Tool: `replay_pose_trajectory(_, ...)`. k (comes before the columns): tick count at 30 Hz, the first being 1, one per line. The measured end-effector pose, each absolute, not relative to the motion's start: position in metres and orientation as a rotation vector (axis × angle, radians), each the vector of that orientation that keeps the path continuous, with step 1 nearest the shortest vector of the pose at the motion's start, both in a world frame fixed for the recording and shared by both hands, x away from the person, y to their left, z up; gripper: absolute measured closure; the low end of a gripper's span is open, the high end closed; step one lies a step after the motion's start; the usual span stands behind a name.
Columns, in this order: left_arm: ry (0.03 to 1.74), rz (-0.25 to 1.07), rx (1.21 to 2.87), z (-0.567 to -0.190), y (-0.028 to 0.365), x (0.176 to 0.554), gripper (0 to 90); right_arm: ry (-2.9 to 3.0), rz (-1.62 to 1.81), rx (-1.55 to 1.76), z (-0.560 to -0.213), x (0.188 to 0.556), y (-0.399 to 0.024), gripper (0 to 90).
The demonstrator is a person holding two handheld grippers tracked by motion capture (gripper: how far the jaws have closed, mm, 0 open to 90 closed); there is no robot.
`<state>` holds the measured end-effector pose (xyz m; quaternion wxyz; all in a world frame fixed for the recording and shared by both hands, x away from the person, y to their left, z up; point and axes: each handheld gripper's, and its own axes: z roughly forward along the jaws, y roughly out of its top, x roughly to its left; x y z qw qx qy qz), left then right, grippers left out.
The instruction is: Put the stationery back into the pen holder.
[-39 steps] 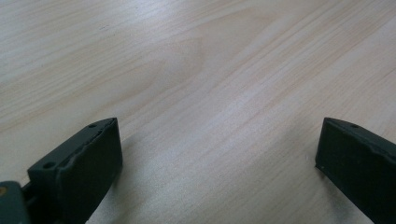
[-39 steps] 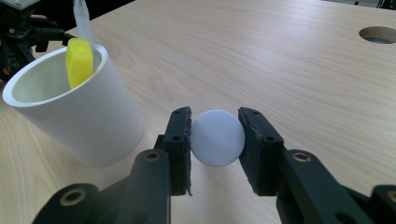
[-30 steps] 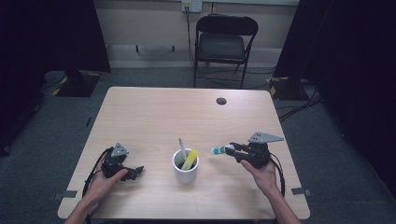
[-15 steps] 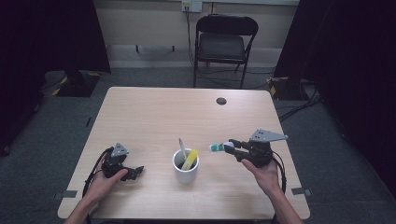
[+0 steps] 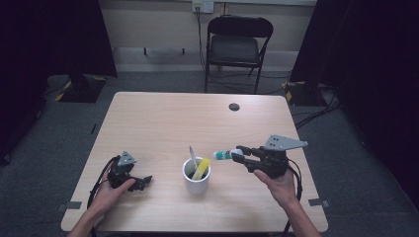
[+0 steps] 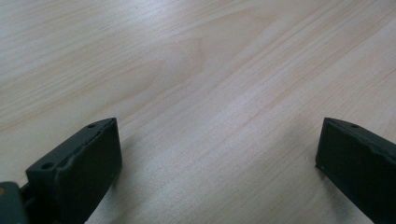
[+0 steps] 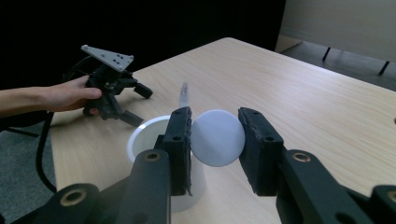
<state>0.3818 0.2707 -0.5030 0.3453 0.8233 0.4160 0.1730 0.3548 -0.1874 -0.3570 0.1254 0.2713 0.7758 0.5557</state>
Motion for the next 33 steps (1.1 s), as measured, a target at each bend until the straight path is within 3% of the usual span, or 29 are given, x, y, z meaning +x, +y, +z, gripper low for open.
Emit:
replay_pose_trajectory(17,1.076,0.450,2.139,-0.503,0.271,0.382,0.0,2.354,1.637,0.680,-0.358,0.343,-0.148,65.9)
replay_pose_trajectory(26,1.080,0.450,2.137,-0.503,0.271,0.382,0.0,2.429,1.596,0.650,-0.362,0.360,-0.113,65.9)
replay_pose_trajectory(33,1.081,0.448,2.139,-0.503,0.270,0.382,0.0,2.461,1.544,0.702,-0.376,0.366,-0.110,65.9)
